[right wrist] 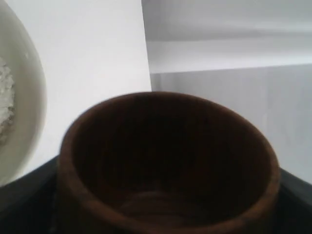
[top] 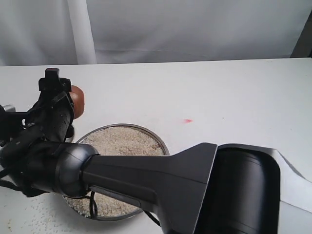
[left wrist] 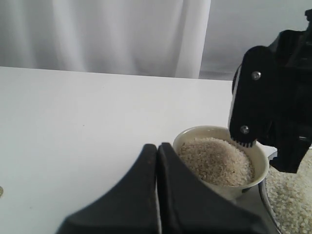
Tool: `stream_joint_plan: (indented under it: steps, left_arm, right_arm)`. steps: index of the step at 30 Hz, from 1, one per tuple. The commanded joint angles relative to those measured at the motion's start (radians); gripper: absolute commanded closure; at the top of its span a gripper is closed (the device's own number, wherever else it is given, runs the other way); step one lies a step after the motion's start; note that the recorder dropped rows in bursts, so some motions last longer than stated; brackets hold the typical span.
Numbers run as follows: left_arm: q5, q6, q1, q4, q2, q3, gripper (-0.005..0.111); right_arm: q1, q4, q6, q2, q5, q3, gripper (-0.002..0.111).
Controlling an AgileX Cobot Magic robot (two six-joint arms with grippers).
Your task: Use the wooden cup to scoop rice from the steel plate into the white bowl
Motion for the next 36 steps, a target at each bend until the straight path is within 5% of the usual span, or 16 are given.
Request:
stream_joint_plan:
  steps: [1,17,27,36]
  left_arm:
    - [-0.011,-0.002,-0.006,-0.001,0.000,0.001,0.107]
    - [-0.011,-0.002,-0.006,-0.001,0.000,0.001,0.107]
    - [-0.011,-0.002,-0.006,-0.001,0.000,0.001,0.107]
    - [-0.011,-0.002,-0.006,-0.001,0.000,0.001,0.107]
  right_arm:
    - [0.026,0.076,0.024,-0.127,0.058,0.055,0.108]
    - [-0.062,0.149,-0.349,-0.654,0.056,0.659,0.108]
    - [-0.179,0.203,-0.674,-0.556,0.052,0.662,0.108]
    - [-0.187,0.255,-0.786,-0.341,0.110,0.485,0.108]
